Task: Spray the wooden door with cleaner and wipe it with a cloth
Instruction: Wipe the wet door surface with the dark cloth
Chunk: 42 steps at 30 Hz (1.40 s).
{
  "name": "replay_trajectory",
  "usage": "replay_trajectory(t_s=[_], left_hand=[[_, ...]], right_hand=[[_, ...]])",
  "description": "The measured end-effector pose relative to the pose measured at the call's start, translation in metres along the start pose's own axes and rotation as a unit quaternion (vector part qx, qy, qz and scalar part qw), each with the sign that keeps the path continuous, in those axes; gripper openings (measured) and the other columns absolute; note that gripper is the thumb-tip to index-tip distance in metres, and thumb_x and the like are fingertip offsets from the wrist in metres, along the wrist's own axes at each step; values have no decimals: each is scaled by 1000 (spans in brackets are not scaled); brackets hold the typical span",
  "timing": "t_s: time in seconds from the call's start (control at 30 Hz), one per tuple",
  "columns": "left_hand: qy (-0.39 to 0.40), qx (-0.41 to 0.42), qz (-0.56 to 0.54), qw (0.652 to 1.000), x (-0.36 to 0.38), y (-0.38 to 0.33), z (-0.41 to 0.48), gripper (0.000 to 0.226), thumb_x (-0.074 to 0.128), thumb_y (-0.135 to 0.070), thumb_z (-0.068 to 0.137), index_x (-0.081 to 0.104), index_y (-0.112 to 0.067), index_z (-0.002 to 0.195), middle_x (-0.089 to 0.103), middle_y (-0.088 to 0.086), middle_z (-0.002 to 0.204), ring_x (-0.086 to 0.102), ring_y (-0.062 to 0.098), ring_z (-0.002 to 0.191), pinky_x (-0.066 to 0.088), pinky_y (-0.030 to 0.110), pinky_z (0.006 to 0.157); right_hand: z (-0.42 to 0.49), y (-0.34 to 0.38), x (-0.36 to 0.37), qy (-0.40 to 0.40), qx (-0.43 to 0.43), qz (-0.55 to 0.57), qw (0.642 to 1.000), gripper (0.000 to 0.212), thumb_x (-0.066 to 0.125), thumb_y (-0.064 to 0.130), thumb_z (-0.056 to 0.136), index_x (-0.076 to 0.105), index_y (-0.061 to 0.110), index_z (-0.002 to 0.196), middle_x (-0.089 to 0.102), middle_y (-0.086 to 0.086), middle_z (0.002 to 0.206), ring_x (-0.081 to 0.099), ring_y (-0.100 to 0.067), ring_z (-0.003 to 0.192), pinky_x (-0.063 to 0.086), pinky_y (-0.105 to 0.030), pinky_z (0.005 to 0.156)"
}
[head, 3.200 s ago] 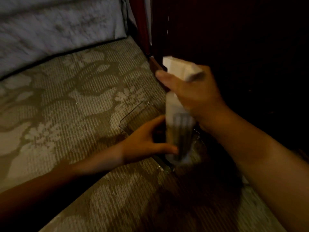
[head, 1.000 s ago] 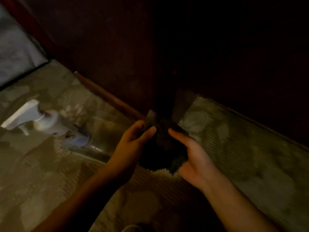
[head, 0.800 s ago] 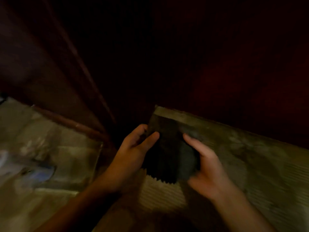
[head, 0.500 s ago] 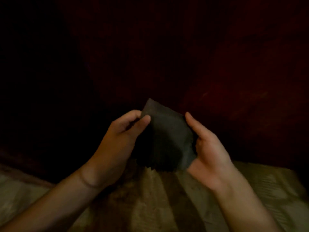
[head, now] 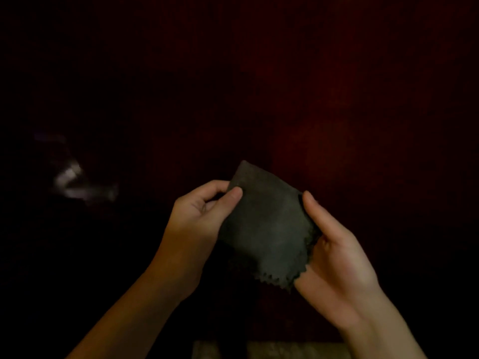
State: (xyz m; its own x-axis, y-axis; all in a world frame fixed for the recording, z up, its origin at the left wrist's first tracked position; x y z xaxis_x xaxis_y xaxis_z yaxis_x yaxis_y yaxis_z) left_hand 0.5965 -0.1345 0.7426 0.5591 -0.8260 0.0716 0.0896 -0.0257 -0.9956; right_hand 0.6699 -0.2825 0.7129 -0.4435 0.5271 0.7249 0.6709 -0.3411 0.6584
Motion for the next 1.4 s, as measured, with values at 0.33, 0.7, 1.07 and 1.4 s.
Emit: replay_trajectory(t_s=[0.33, 0.7, 1.07, 1.4], left_hand=[[14, 100, 29, 994, 22, -364, 12, 21, 62, -26, 100, 79, -12, 101, 81, 4, 98, 78, 18, 93, 59, 28, 74], [-196, 409, 167, 876, 39, -572, 57, 12, 81, -27, 88, 73, -27, 98, 70, 0, 81, 64, 16, 58, 53, 31, 59], [-390, 588, 366, 607, -30, -651, 73, 22, 56, -21, 100, 71, -14, 114, 59, -2, 110, 56, 13, 99, 44, 23, 80], [-425, 585, 323, 610, -86, -733, 97, 27, 48, -30, 98, 69, -20, 111, 57, 0, 121, 47, 21, 119, 27, 35, 102]], right_hand=[[-88, 221, 270, 50, -58, 26, 997, 51, 48, 45, 98, 77, 6, 115, 71, -17, 128, 70, -31, 117, 49, -48, 106], [-93, 373, 410, 137, -186, 12, 973, 56, 41, 46, 105, 72, 4, 126, 73, -18, 123, 68, -33, 119, 46, -46, 106], [-65, 435, 504, -84, -704, -643, 289, 63, 32, 59, 99, 26, 40, 159, 9, 14, 170, 0, -13, 158, 11, -47, 127], [-46, 488, 570, -158, -615, -771, 44, 75, 10, 75, 95, 13, 42, 162, 3, -1, 173, 2, -28, 159, 6, -61, 125]])
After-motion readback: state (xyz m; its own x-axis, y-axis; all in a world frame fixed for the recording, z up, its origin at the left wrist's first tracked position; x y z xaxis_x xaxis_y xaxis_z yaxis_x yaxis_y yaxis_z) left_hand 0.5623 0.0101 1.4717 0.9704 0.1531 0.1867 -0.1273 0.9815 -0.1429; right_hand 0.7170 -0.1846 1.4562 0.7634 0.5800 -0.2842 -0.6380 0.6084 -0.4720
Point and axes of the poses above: each hand's wrist, its own z-axis towards the middle knuckle, its own x-axis out of the palm, y = z × x, the point moved 5 cm from there along z, towards the middle knuckle
